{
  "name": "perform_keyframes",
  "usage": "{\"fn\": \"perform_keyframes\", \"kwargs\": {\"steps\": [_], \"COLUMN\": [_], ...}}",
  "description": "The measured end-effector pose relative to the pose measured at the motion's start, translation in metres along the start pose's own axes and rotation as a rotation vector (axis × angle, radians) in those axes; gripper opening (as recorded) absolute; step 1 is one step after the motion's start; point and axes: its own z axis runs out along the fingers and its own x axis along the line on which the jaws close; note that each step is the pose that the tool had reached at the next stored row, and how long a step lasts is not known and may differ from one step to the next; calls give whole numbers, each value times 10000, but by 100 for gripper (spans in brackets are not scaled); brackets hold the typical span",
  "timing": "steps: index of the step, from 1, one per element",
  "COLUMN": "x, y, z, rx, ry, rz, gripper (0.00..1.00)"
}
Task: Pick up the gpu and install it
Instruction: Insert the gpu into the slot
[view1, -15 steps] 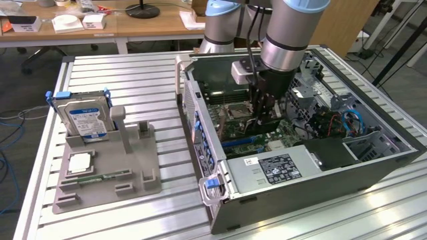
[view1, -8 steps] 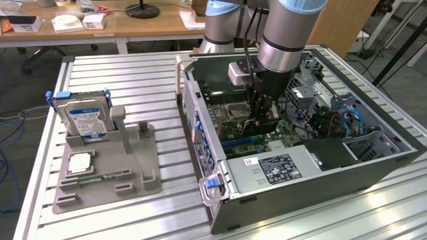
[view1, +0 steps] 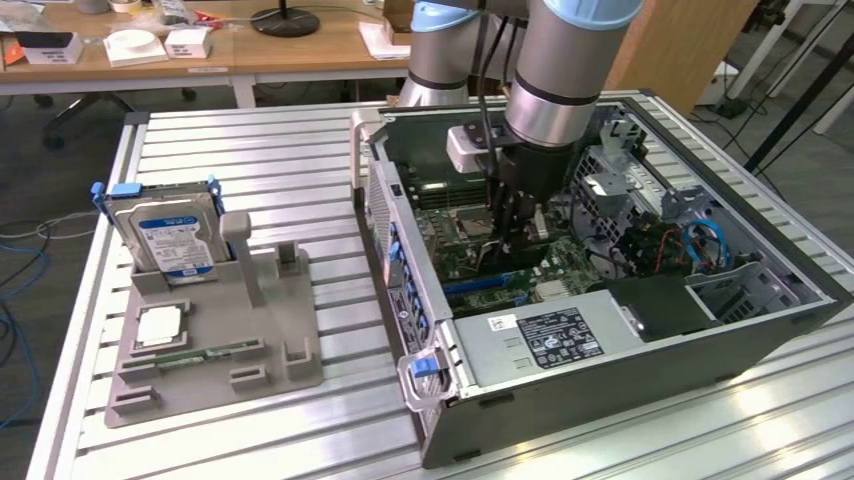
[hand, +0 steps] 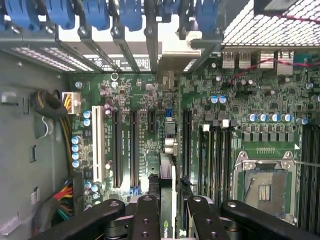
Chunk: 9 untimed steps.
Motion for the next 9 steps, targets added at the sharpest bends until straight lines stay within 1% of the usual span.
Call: {"fn": "perform_keyframes", "kwargs": {"steps": [9], "x": [3], "y": [98], "z": [2], "rx": [1], "ry": [0], "rz": [-1], "gripper": [26]}}
